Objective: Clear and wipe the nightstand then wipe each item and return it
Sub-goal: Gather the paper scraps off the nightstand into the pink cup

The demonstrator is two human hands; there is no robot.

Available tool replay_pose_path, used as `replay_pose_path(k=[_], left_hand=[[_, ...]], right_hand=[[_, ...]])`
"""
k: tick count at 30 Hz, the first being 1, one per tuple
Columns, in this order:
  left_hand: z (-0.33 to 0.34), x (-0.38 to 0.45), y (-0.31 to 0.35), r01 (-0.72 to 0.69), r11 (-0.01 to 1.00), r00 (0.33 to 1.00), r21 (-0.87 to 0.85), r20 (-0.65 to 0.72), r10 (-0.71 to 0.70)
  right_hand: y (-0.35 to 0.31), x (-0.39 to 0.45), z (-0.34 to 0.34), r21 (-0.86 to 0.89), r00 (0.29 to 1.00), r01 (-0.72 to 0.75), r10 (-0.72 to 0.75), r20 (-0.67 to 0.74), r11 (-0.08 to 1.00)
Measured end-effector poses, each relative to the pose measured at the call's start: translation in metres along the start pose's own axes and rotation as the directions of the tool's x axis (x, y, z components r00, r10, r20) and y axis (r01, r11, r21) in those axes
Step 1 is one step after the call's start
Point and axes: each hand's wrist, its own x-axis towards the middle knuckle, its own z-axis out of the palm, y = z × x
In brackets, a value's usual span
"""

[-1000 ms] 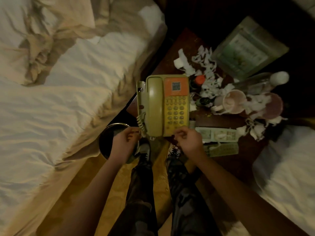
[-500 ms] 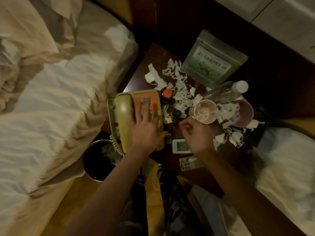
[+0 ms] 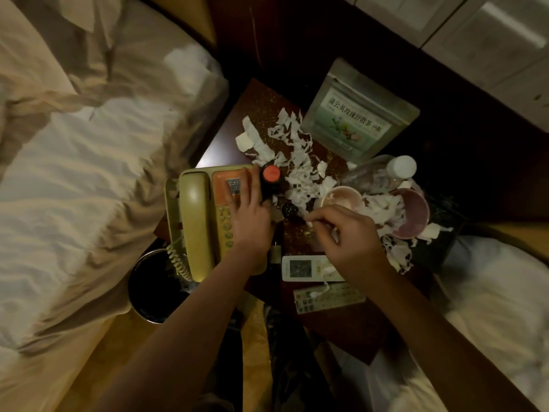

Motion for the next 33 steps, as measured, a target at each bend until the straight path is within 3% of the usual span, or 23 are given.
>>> replay_pose_path(k=[6,11,14,17,20,23,26,29,33], left_hand=[[0.003,0.001,0.003,0.023,0.999,0.999,-0.03,-0.04,-0.025],[0.005,-0.001,-0.001,0.01,0.994,0.99,-0.106,-0.137,-0.024],[0.007,-0.005,-0.005,-0.016,0.985,0.962,-0.174,-0.273,-0.032],[0.01,-0.01,-0.01,-0.07,0.966,0.942,-0.251,-0.334,-0.019],[0.012,-0.014,-0.016,-0.087,0.938,0.939,-0.337,-0.342,-0.036],[0.008,-0.016,-0.02,-0.09,0.877,0.932,-0.471,-0.351,-0.093],[0.0,-0.018,-0.019,-0.064,0.779,0.95,-0.624,-0.278,-0.145],[-0.007,-0.018,-0.019,-0.053,0.666,0.962,-0.744,-0.216,-0.165],[-0.022,-0.015,-0.023,0.031,0.499,0.94,-0.866,-0.145,-0.31]], right_hand=[[0.004,0.0,0.007,-0.004,0.992,-0.064,0.064,0.112,0.998],[0.001,0.017,0.004,-0.065,0.989,-0.129,0.133,0.067,0.99],[0.001,0.038,0.001,-0.227,0.995,-0.085,0.093,0.027,0.97],[0.001,0.065,0.002,-0.529,0.979,0.072,0.042,0.199,0.845],[0.006,0.093,0.009,-0.713,0.924,0.153,0.156,0.348,0.684],[0.018,0.11,0.025,-0.76,0.867,0.198,0.252,0.431,0.619],[0.031,0.114,0.038,-0.756,0.823,0.222,0.297,0.484,0.616],[0.037,0.114,0.043,-0.726,0.84,0.197,0.268,0.472,0.659],[0.037,0.117,0.046,-0.675,0.847,0.159,0.251,0.468,0.72]])
